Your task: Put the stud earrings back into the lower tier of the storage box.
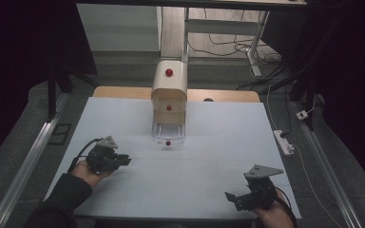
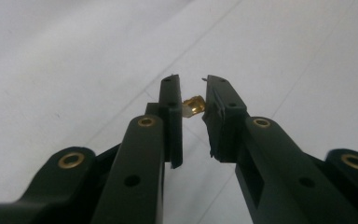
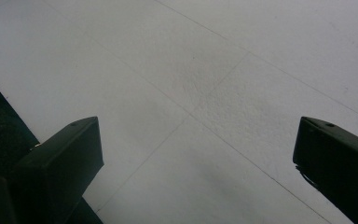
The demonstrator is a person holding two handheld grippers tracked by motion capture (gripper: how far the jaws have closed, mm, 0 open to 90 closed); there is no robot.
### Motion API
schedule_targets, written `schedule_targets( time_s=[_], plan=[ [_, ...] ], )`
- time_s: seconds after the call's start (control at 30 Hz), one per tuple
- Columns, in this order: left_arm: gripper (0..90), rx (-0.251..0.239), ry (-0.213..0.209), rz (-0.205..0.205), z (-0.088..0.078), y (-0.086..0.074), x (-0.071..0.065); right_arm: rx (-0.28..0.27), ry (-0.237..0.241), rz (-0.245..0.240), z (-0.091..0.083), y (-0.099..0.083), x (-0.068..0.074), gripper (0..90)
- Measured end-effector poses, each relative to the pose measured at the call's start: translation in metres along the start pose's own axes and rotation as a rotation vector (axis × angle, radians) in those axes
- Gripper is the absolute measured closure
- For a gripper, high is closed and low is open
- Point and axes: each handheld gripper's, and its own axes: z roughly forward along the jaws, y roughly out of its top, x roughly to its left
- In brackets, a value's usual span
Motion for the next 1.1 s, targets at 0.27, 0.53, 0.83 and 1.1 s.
schedule_targets(
  time_s=[0.27, 0.53, 0.83, 1.1],
  plan=[
    [76.4, -0.063, -0.004, -0.006, -0.005, 0.008, 0.001, 0.002, 0.000, 0.000, 0.000, 0.000, 0.000, 1.2],
    [76.1, -0.107, -0.011, -0.005, -0.005, 0.017, -0.001, 0.002, 0.000, -0.001, 0.000, 0.000, 0.000, 1.2],
    [76.1, -0.119, -0.011, 0.013, 0.000, 0.028, -0.006, 0.001, 0.000, -0.001, 0.000, 0.000, 0.000, 1.2],
    [76.1, -0.129, -0.007, 0.012, 0.006, 0.036, -0.006, 0.001, 0.000, 0.000, 0.000, 0.000, 0.000, 1.1]
  ],
)
